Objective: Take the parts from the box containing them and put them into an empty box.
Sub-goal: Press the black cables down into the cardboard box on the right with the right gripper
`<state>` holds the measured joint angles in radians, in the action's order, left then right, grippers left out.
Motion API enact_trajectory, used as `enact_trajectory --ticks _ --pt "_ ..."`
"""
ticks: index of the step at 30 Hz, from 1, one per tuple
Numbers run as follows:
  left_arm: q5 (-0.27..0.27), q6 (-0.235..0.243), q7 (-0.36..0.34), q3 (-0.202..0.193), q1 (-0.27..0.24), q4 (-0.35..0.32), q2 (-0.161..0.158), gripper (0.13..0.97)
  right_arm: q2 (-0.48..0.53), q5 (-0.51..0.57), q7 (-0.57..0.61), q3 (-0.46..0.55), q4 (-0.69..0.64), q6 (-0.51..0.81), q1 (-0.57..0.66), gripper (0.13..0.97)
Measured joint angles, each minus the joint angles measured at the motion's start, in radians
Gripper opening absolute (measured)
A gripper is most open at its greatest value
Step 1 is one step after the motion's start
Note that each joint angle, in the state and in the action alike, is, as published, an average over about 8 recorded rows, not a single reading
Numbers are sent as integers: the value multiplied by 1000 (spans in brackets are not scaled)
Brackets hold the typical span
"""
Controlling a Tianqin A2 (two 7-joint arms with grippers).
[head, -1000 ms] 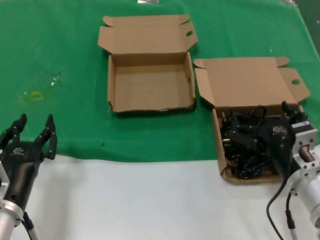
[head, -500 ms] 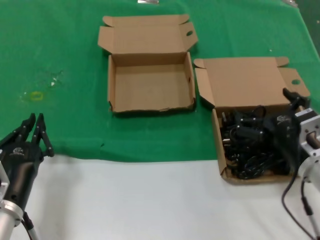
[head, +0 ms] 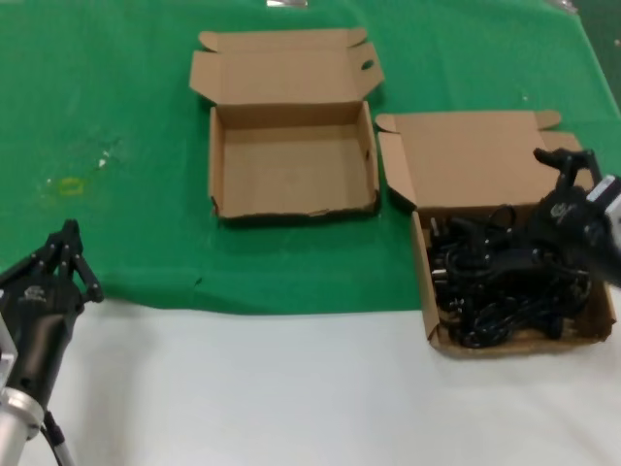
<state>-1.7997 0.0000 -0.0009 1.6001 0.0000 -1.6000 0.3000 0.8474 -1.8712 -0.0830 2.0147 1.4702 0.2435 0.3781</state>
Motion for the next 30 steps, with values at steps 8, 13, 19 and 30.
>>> enact_trajectory --ticks 8,13,19,30 --pt "0 0 0 0 0 0 0 144 48 114 32 32 -89 300 191 966" --pt "0 0 0 0 0 0 0 144 25 178 108 53 -173 460 319 966" --pt "0 0 0 0 0 0 0 144 -14 253 227 94 -283 652 462 966" --pt "0 0 0 0 0 0 0 144 -85 352 416 164 -426 953 655 966"
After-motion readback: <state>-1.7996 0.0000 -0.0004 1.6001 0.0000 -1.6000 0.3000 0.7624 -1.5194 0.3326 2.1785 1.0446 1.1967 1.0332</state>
